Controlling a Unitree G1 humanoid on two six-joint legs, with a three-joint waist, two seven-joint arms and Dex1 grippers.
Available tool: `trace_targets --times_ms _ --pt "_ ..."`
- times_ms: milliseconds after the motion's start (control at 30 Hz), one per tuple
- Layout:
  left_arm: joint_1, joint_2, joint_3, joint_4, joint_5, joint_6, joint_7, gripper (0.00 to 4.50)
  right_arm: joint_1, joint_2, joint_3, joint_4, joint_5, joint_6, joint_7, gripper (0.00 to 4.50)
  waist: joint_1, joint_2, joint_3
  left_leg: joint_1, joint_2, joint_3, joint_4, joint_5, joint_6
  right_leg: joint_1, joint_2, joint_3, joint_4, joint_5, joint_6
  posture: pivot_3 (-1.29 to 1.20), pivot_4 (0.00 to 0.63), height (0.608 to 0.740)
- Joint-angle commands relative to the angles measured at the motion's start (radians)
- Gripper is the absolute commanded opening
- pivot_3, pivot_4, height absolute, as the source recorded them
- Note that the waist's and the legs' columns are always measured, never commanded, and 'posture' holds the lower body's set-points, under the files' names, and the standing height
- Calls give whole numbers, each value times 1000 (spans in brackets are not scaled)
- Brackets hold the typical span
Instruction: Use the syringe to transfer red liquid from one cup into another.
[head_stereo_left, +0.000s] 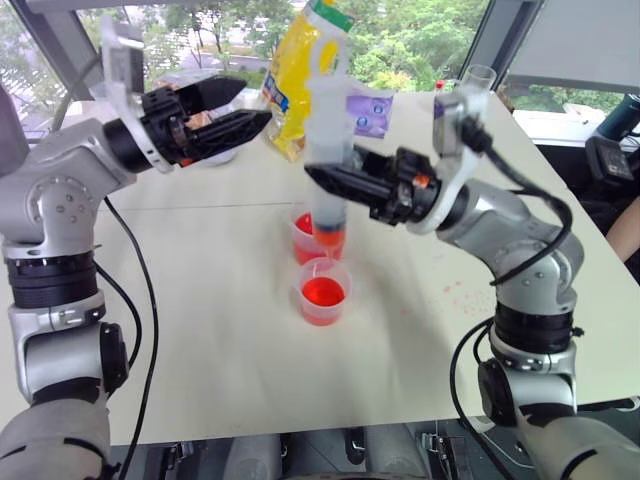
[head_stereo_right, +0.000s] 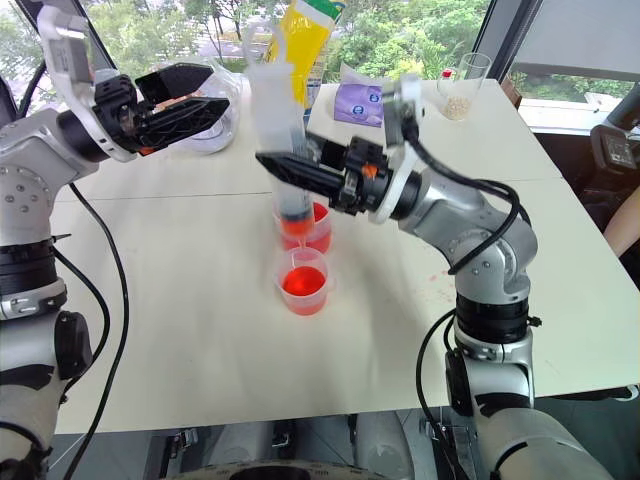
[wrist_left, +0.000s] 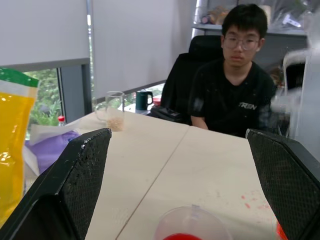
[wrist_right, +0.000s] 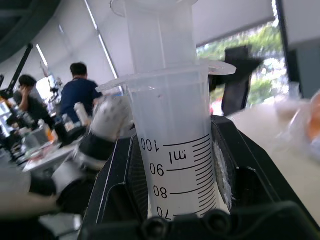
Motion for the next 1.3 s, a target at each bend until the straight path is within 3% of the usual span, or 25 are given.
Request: trace_targets --times_ms 33,467,1033,1133,1300 --pt "-27 17 17 -38 -50 34 -19 4454 53 -2 47 -36 -35 -61 25 1379 -2 0 0 0 0 0 0 0 0 0 0 0 0 0 0 0 150 740" --pt "-28 47 60 -177 -337 267 -24 4454 131 -12 124 -16 -150 -170 57 1379 -1 0 0 0 0 0 0 0 0 0 0 0 0 0 0 0 150 740" --pt "40 50 -37 -230 -289 270 -30 4454 122 -8 131 -26 -156 -168 47 1379 0 0 0 0 0 0 0 0 0 0 0 0 0 0 0 0 150 740" --pt "40 47 -38 -235 -297 275 -24 3635 122 -9 133 -24 -158 -167 47 1379 0 0 0 0 0 0 0 0 0 0 0 0 0 0 0 0 150 740" --pt "32 39 -38 -230 -301 273 -14 915 122 -11 134 -25 -160 -164 47 1379 0 0 0 0 0 0 0 0 0 0 0 0 0 0 0 0 150 740"
